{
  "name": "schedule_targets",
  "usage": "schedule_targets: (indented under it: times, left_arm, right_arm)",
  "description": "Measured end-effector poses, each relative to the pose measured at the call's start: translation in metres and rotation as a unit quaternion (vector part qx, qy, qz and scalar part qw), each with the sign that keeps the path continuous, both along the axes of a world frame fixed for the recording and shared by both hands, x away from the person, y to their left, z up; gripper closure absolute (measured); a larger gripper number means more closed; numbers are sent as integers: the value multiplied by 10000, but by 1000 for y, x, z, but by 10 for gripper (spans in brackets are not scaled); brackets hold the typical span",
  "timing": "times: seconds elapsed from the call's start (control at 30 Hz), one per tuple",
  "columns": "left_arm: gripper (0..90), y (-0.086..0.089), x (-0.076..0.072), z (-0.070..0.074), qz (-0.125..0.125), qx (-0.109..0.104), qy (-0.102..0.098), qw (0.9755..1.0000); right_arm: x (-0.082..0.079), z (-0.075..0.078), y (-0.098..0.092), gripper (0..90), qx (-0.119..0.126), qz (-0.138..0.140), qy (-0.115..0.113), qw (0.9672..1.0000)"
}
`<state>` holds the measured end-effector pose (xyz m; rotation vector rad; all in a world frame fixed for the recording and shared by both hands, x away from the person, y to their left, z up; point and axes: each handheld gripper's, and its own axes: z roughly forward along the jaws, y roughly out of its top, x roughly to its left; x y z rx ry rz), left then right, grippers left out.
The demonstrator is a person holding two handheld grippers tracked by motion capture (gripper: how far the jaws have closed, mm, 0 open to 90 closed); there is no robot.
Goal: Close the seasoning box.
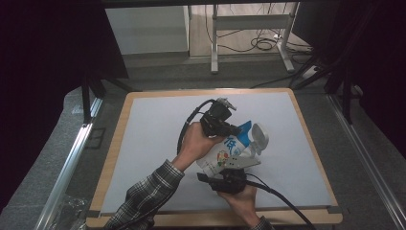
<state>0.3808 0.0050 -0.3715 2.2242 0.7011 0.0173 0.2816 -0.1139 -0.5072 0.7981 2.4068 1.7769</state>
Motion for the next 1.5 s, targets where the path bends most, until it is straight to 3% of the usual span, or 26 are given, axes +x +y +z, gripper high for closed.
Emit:
schedule_targets:
  times: [0.37,1.07,1.5]
  left_arm:
    - [884,10,-3,2,10,-33,-4,10000]
    - [885,29,-8,2,20,-157,67,9999]
    - [889,34,-12,3,3,-244,18,9997]
  right_arm:
    - [4,-6,-4,587,-189,-139,152,9996]
    - [11,-14,-4,558,-593,-261,39,9979]
    - [13,-15,-7,519,-716,-248,162,9970]
